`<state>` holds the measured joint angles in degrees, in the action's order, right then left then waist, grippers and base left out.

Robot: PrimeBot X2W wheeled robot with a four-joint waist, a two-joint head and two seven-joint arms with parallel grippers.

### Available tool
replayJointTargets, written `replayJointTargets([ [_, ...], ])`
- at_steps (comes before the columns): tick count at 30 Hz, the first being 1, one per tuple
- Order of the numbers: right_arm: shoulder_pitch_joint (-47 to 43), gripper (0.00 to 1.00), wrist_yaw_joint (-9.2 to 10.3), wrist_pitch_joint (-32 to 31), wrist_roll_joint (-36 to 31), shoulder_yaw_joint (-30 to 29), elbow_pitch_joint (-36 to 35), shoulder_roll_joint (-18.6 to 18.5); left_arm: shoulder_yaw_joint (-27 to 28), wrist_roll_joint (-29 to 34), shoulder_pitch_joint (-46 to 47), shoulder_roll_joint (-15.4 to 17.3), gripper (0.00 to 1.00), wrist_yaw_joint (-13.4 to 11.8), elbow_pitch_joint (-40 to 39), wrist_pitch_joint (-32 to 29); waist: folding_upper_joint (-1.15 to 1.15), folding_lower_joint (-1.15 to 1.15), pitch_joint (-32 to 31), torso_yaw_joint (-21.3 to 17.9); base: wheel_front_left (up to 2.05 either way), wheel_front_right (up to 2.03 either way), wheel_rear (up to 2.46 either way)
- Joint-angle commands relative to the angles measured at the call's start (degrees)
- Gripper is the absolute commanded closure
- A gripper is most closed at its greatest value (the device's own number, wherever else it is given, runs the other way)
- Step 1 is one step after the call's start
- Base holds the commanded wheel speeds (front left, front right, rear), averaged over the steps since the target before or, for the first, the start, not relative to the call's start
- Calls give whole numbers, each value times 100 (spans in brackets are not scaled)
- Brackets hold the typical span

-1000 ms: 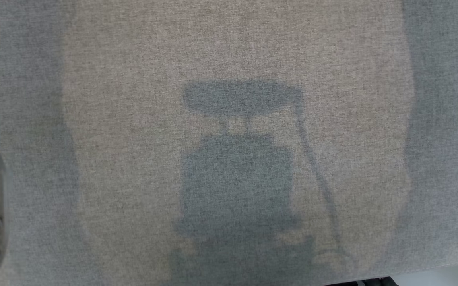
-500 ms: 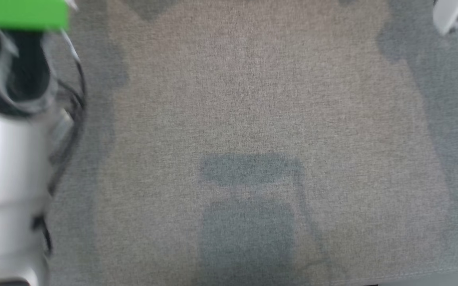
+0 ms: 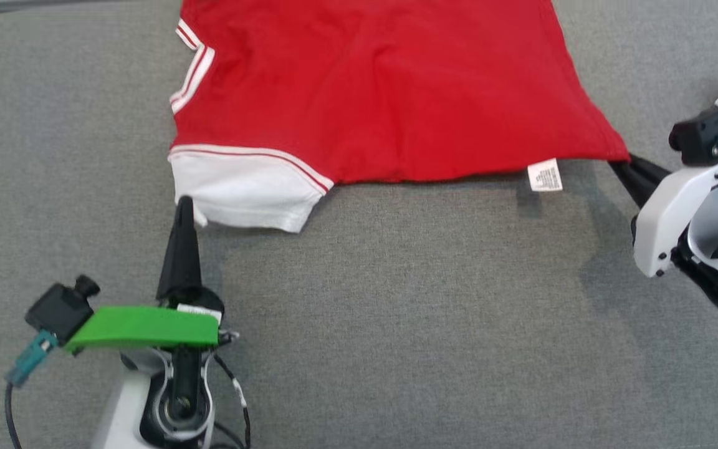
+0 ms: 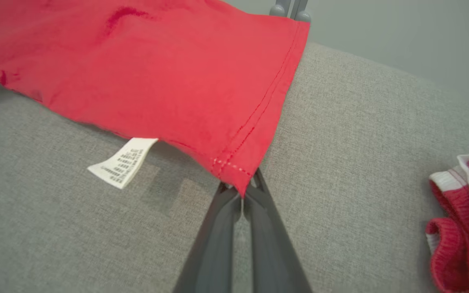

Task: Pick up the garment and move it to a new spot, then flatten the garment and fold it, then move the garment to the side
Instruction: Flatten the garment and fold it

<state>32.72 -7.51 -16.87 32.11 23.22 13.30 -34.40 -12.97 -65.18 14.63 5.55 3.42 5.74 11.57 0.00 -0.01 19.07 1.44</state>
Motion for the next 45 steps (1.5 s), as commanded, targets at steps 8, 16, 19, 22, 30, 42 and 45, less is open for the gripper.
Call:
replayJointTargets([
  [8, -818, 100, 6, -49, 103, -79, 149, 240, -16, -473, -1498, -163, 100, -357, -438, 135, 0, 1, -1102, 421, 0, 0, 0],
  [16, -1419, 100, 6, -61, 203, -249, -17, 250, -109, -689, -2261, -205, 100, -546, -739, 188, 0, 1, -1348, 615, 0, 0, 0],
  [19, -1756, 100, 6, -103, 134, -418, -159, 130, -189, -758, -2536, -214, 100, -611, -909, 161, 0, 1, -1414, 667, 0, 0, 0],
  [22, -2170, 100, 6, -155, 17, -608, -366, 80, -267, -832, -2847, -182, 100, -776, -1043, 53, 0, 1, -1459, 721, 0, 0, 0],
  [30, -3243, 100, 7, -261, -385, -1228, -869, 335, -293, -916, -3421, -19, 100, -1089, -1318, -168, 0, 1, -1462, 768, 0, 0, 0],
  [42, -4266, 100, 7, -422, -824, -2143, -1755, 1074, -240, -967, -3945, 267, 100, -1331, -1966, -369, 0, 1, -1279, 675, 0, 0, 0],
  [45, -4252, 100, 7, -295, -850, -2242, -1864, 1226, -246, -915, -3696, 250, 100, -1250, -2160, -355, 0, 1, -1261, 657, 0, 0, 0],
])
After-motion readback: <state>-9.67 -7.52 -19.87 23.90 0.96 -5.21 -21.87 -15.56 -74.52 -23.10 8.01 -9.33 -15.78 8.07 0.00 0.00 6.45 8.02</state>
